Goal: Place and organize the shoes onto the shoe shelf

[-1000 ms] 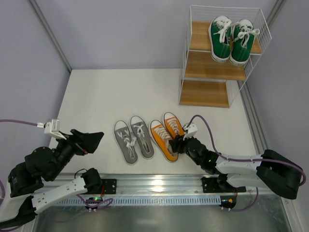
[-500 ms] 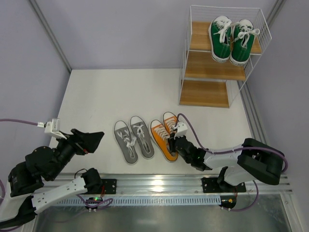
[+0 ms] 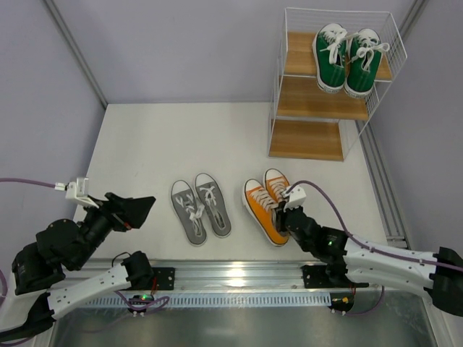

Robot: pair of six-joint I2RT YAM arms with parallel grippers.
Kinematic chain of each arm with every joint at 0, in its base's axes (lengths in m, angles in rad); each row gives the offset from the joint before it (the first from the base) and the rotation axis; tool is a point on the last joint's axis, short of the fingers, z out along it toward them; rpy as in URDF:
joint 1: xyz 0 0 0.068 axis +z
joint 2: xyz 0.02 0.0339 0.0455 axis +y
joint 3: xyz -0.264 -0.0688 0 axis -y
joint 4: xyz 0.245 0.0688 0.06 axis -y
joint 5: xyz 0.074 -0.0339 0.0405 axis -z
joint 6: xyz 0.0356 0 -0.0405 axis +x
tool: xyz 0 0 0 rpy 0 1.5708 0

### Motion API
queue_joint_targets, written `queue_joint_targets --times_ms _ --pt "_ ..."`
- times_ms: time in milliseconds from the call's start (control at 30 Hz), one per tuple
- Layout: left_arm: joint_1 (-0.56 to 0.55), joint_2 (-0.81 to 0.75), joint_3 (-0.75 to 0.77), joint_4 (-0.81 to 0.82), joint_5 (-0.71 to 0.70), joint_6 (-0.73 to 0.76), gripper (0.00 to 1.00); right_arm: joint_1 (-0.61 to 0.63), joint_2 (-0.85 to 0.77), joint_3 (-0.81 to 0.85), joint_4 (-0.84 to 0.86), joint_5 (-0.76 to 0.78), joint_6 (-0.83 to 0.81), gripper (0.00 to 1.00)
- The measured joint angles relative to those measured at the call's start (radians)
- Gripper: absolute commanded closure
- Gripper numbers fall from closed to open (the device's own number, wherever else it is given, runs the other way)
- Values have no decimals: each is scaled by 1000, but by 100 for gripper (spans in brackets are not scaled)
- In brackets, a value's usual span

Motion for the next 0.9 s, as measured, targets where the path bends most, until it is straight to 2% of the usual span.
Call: queue_joint_targets --times_ms 133,233,400,567,700,900 --pt "0 6 -2 27 2 3 0 0 -196 45 -171 76 -37 96" --pt "0 15 -18 59 5 5 0 0 -283 109 -269 143 -91 96" --pt "0 33 -49 103 19 7 0 -1 -318 259 -376 249 -188 96" --pt "0 71 -62 159 31 25 0 -10 -301 367 -347 364 -345 96" --pt "0 108 -63 204 49 35 0 -100 -255 436 -280 392 -443 96" --pt "0 129 -63 232 64 47 0 -365 -150 504 -229 297 -471 96"
